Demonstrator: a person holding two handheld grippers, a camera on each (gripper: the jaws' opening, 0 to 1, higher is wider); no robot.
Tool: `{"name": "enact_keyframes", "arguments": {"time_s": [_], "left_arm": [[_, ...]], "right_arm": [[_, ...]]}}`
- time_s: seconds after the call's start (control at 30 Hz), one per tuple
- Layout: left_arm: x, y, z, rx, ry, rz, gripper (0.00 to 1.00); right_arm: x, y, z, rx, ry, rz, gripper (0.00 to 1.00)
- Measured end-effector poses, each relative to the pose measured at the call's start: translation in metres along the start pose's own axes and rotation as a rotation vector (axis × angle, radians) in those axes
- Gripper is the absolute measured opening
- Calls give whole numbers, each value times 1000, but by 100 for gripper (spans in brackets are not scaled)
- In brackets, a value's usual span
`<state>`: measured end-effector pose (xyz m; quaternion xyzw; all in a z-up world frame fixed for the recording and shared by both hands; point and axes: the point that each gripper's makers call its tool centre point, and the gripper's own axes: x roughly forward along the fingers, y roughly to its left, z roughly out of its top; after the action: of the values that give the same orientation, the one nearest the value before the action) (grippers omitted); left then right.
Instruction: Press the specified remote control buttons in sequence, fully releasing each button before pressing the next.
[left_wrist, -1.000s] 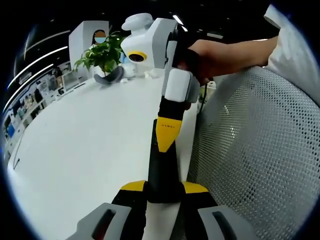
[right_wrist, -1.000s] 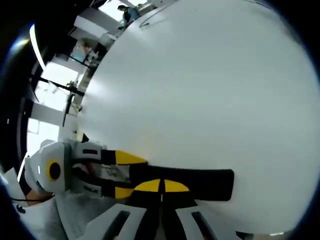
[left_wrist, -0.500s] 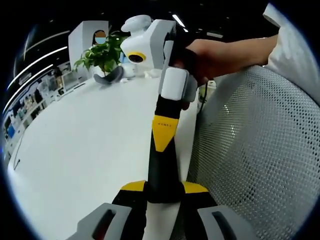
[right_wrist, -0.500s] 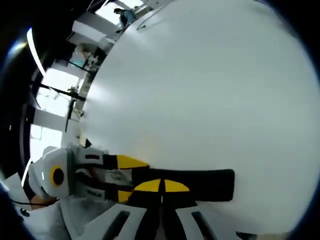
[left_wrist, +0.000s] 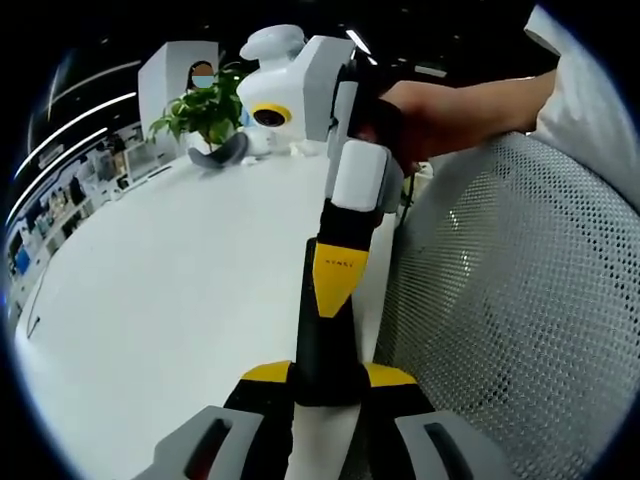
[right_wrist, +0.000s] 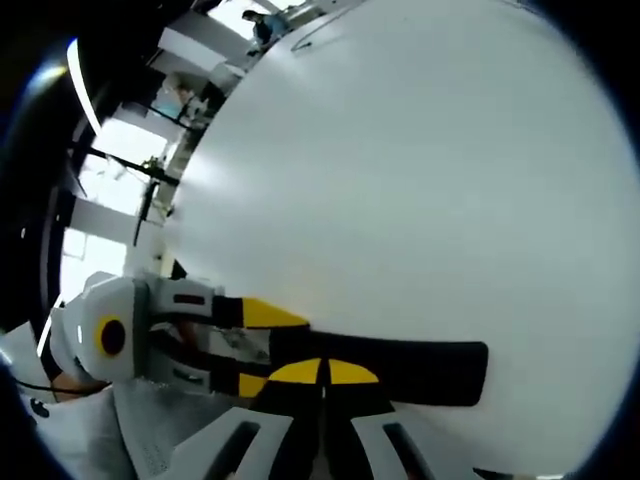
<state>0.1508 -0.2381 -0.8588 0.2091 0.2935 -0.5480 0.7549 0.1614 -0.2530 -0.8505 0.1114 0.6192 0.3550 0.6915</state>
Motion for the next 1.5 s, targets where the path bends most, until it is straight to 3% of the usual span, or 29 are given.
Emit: {"name": "enact_keyframes", "arguments": {"time_s": [0.4, 0.73, 0.93, 1.07, 1.37, 1.43, 1.5], "left_arm": [[0, 0, 0, 5, 4, 1, 25], [0, 0, -1, 4, 4, 5, 25], [0, 0, 0, -9, 13, 13, 25], [2, 0, 1, -15, 19, 19, 25], [3, 1, 2, -22, 34, 29, 25], [3, 2, 2, -24, 30, 29, 25], [3, 2, 2, -21, 19, 26, 25]], "right_arm": [[1, 0, 1, -53, -10, -20, 0], [1, -1, 2, 10, -10, 14, 0], [2, 1, 0, -91, -16, -40, 0], [2, 0, 1, -112, -24, -50, 0], [1, 0, 3, -75, -18, -28, 0], [0, 6, 1, -100, -1, -8, 0], [-4, 17, 9, -102, -50, 40, 0]]}}
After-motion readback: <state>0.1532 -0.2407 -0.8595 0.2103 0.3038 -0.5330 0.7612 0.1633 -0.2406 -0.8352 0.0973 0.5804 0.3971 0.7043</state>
